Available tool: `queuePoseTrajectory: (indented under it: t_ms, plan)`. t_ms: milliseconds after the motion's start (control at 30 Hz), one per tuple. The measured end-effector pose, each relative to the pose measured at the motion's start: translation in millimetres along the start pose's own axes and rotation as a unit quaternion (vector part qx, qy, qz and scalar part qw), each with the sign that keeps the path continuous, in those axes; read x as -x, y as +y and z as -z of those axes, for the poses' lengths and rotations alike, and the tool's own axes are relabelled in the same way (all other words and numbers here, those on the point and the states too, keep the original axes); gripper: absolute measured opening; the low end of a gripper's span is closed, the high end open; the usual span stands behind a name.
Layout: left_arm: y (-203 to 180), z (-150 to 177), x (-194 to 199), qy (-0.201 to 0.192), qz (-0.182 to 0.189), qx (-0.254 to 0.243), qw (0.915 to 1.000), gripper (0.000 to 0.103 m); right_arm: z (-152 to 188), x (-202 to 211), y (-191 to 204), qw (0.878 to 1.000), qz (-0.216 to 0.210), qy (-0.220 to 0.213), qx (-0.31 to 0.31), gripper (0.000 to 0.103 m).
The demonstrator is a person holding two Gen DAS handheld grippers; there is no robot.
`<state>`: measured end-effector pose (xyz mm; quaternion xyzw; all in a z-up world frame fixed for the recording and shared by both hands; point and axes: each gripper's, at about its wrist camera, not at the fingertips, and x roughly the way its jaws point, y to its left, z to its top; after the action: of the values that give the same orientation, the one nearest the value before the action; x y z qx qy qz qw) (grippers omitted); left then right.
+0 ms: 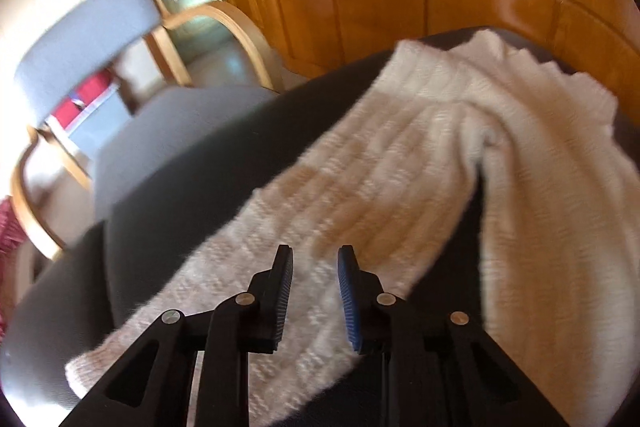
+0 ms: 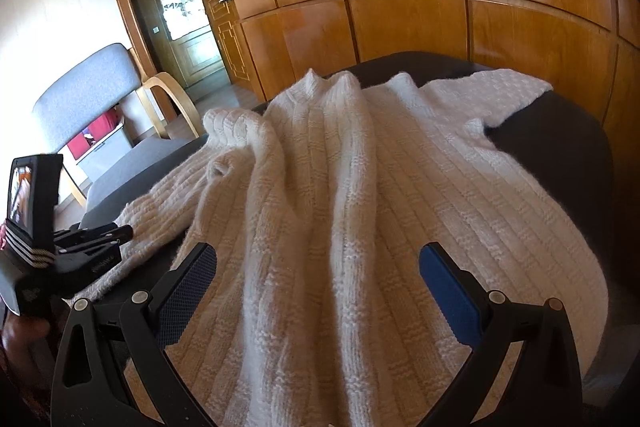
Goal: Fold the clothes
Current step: 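Grasp the sweater sleeve with the left tool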
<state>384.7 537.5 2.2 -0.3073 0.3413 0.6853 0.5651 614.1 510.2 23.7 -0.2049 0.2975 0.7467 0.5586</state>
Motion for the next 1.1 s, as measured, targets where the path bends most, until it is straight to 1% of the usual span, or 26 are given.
queuePoseTrajectory:
  t_ms: [33, 133, 167, 233, 300, 333, 433, 500, 567, 633, 667, 700, 767, 833, 867, 900, 967, 1033, 1100]
  plan:
    - [-3, 1, 4, -0.004, 0.009, -0.008, 0.9999, 0.023, 0, 0, 0, 1.0, 0.0, 0.0, 0.001, 0.103]
    - [-18, 3, 9, -0.019, -0.003, -0.051, 0.9985, 0.026, 0, 0, 0, 1.0, -0.002, 0.001, 0.001, 0.103]
    - [-21, 1, 6, -0.02, -0.002, -0.068, 0.9975, 0.027, -1, 0, 0, 1.0, -0.004, 0.002, 0.0, 0.103]
    - [-21, -1, -2, -0.01, 0.022, -0.086, 0.996, 0.027, -2, -1, -1, 1.0, -0.008, 0.003, 0.0, 0.103]
    - [-20, -3, -8, 0.006, 0.063, -0.08, 0.9948, 0.027, -5, 2, -4, 1.0, -0.009, -0.001, 0.001, 0.103]
    - [-20, -4, -9, 0.01, 0.072, -0.074, 0.9947, 0.027, -7, 4, -5, 1.0, -0.006, -0.004, 0.002, 0.103]
    - [-18, -8, -16, 0.014, 0.076, -0.063, 0.995, 0.028, -11, 8, -10, 1.0, 0.0, -0.015, -0.003, 0.103]
    - [-20, -8, -19, 0.011, 0.069, -0.073, 0.9949, 0.03, -12, 7, -14, 1.0, 0.001, -0.016, -0.011, 0.103]
    - [-22, -6, -20, -0.001, 0.067, -0.087, 0.9939, 0.03, -12, 5, -16, 1.0, -0.003, -0.012, -0.018, 0.103]
    - [-22, -5, -19, -0.002, 0.067, -0.089, 0.9938, 0.031, -11, 3, -15, 1.0, -0.006, -0.009, -0.021, 0.103]
    - [-20, -6, -17, 0.002, 0.075, -0.083, 0.9938, 0.031, -10, 1, -14, 1.0, -0.007, -0.007, -0.02, 0.103]
    - [-18, -7, -16, 0.007, 0.09, -0.074, 0.9932, 0.032, -10, 0, -14, 1.0, -0.007, -0.005, -0.018, 0.103]
    - [-16, -9, -14, 0.016, 0.122, -0.06, 0.9906, 0.045, -9, -3, -12, 1.0, -0.008, -0.002, -0.015, 0.103]
    - [-18, -10, -16, 0.022, 0.135, -0.059, 0.9888, 0.052, -9, -4, -10, 1.0, -0.009, -0.001, -0.014, 0.103]
    - [-20, -9, -19, 0.025, 0.13, -0.067, 0.989, 0.056, -9, -4, -10, 1.0, -0.01, -0.001, -0.014, 0.103]
    - [-24, -9, -21, 0.027, 0.116, -0.078, 0.9898, 0.057, -10, -5, -9, 1.0, -0.012, -0.001, -0.015, 0.103]
    - [-30, -8, -24, 0.02, 0.079, -0.096, 0.992, 0.06, -9, -5, -8, 1.0, -0.011, -0.001, -0.013, 0.103]
    - [-29, -10, -26, 0.015, 0.059, -0.093, 0.9939, 0.061, -9, -6, -9, 1.0, -0.011, 0.0, -0.013, 0.103]
    - [-23, -16, -31, 0.017, 0.042, -0.072, 0.9964, 0.063, -9, -8, -10, 1.0, -0.011, 0.002, -0.013, 0.103]
